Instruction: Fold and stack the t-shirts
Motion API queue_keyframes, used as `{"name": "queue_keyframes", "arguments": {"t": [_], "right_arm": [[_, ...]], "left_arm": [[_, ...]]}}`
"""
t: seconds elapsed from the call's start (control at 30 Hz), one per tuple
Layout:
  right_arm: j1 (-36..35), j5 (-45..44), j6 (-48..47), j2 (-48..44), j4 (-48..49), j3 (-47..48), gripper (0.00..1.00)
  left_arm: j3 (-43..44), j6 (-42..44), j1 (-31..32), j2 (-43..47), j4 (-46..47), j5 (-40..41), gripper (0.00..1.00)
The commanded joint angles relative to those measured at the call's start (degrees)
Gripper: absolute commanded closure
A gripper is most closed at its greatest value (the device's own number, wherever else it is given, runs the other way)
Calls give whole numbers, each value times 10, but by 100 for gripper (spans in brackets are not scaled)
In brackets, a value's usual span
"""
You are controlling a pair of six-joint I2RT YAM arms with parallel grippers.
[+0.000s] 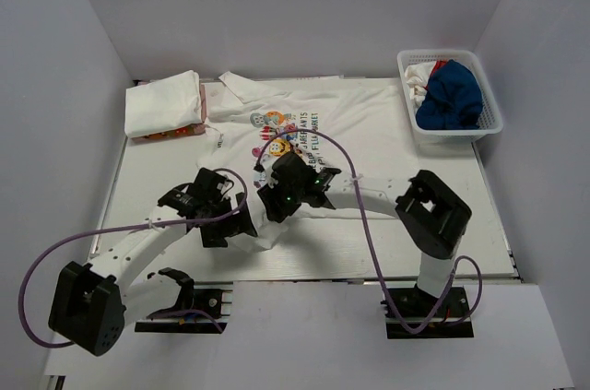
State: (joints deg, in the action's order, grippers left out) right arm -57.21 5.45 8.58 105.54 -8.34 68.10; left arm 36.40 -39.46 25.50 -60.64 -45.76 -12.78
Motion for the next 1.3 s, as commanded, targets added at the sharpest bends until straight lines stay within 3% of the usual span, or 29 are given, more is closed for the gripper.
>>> {"name": "queue_keyframes", "arguments": {"t": [0.0,0.1,0.63,0.83,1.0,1.1,1.13,1.27], "right_arm": [[3,93,-3,-68,4,-25,39],[8,115,8,-82,1,-41,38],[44,170,56,-170,-20,-160,38],[43,171,66,-146,-7,-150,40],[40,158,79,-95,-43,-84,40],[40,164,98,-72,-39,-70,40],[40,159,94,-62,-41,-61,43],[32,158,77,-28,-77,-42,54]], "left_arm": [[-2,-4,9,-14,37,-9,0],[-2,-10,16,-31,26,26,0],[-69,-95,44,34,-11,22,9],[-87,-106,44,-11,16,40,29],[-73,-113,44,-45,16,70,47],[-78,-108,44,-59,34,64,66],[-78,-108,44,-65,34,58,77],[-61,-103,44,-52,11,65,96]]}}
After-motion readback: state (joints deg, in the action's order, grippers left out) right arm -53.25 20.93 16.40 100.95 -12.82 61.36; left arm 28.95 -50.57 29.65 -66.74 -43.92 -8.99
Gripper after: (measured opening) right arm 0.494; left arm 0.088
